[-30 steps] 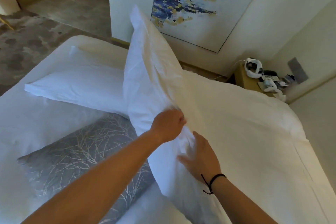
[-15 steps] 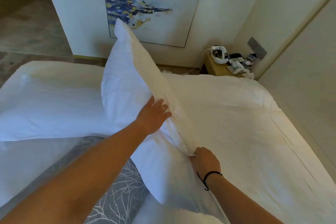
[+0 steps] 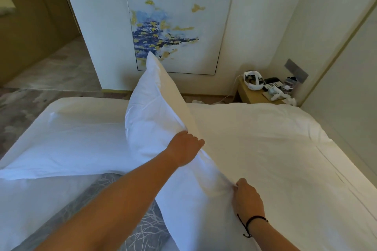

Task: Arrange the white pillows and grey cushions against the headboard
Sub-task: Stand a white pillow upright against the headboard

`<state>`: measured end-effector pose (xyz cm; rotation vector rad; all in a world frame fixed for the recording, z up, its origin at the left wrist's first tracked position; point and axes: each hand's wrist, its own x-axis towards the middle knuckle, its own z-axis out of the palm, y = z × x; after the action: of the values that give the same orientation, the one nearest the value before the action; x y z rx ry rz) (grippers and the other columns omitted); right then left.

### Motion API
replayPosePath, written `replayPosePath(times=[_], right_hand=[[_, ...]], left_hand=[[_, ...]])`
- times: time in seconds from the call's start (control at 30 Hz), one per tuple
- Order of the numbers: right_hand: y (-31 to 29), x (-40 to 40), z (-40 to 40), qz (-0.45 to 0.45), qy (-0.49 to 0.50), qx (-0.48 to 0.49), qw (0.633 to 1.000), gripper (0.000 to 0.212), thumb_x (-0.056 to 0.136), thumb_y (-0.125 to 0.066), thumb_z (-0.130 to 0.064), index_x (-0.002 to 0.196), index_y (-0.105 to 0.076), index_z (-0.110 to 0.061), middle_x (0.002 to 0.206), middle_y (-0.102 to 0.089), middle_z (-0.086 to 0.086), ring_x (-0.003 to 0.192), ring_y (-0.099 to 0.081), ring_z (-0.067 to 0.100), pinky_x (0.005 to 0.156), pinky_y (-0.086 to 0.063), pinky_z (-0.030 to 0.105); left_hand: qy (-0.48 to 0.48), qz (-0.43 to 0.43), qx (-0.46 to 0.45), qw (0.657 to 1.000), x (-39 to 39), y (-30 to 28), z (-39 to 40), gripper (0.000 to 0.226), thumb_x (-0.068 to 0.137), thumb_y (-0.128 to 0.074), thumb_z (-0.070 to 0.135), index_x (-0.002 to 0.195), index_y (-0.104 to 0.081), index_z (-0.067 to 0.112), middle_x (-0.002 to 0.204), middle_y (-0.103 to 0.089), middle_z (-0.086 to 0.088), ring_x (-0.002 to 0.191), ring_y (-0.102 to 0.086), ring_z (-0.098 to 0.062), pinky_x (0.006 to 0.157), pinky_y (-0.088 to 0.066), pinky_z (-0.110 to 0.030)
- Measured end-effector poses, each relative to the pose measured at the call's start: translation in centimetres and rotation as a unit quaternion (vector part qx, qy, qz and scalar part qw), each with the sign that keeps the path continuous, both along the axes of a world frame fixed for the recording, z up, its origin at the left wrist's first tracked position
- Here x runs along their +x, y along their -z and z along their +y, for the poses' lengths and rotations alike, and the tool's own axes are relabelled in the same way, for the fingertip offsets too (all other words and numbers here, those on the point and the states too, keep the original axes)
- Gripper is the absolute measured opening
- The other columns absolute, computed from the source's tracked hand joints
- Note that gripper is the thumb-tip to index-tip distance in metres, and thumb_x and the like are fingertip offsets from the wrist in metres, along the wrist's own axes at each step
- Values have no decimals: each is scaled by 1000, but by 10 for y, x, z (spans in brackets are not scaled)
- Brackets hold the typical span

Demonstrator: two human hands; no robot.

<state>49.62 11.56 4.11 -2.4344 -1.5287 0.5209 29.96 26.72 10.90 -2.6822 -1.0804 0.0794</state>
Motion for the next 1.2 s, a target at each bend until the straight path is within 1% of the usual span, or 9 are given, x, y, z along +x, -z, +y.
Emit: replayPosePath(times=[0.1,0.3,0.47,0.63,0.8,0.87,0.97,1.1,1.2], right_hand=[[-13,36,-1,30,0,52,998,23,98,-39,-21,76,-41,-16,69,-54,1,62,-51,21,54,-39,34],[-76,166,20,17,-42,140,989,23,99,-44,-18,78,-47,-11,66,-53,4,59,-50,22,54,-41,35],[-124,284,36,-51,-85,191,977,19,99,-46,-21,84,-51,-11,71,-54,4,69,-52,29,64,-45,37],[-130,366,51,-165,-158,184,956,12,94,-52,-17,84,-57,-13,71,-63,7,66,-54,30,75,-44,36],[-69,419,23,-192,-142,107,965,15,88,-45,-8,81,-53,-19,70,-56,0,82,-59,27,105,-32,41],[-38,446,5,-151,-109,103,977,18,91,-44,-10,85,-59,-18,76,-59,1,87,-58,27,109,-29,43],[-8,473,-17,-89,-87,129,984,19,97,-43,-20,95,-62,-20,92,-61,1,100,-56,25,110,-27,43],[8,470,-27,-84,-110,138,981,28,99,-39,-32,115,-60,-20,124,-59,1,132,-39,23,113,-20,45],[12,458,-29,-84,-103,122,984,35,97,-43,-39,126,-56,-24,146,-45,-1,143,-26,23,116,-15,45]], left_hand=[[-33,-39,-11,999,29,-21,-13,24,89,-48,6,111,-53,13,90,-65,-8,86,-63,-29,67,-37,-33],[-72,-123,10,990,126,-81,-32,20,91,-56,12,111,-57,13,93,-67,-11,83,-62,-29,69,-46,-35],[-98,-181,-13,978,219,-100,-55,10,93,-54,12,103,-57,13,87,-65,-10,71,-55,-24,61,-39,-32],[-156,-178,-106,966,294,-60,-84,10,98,-47,22,90,-42,23,92,-65,-7,72,-50,-25,70,-32,-32],[-171,-159,-211,949,371,4,-119,14,100,-46,28,91,-47,19,94,-67,-7,87,-61,-33,72,-38,-35],[-185,-190,-246,932,396,20,-123,15,101,-45,31,95,-50,17,93,-64,-6,87,-60,-31,69,-44,-36],[-182,-161,-232,942,413,36,-119,22,98,-47,43,106,-50,22,102,-58,0,99,-58,-27,71,-43,-36],[-181,-39,-252,950,418,46,-113,85,70,-53,82,135,-40,29,126,-52,1,119,-51,-24,89,-48,-44],[-149,25,-207,967,427,59,-106,72,75,-53,78,122,-51,24,117,-58,-2,110,-56,-26,79,-43,-39]])
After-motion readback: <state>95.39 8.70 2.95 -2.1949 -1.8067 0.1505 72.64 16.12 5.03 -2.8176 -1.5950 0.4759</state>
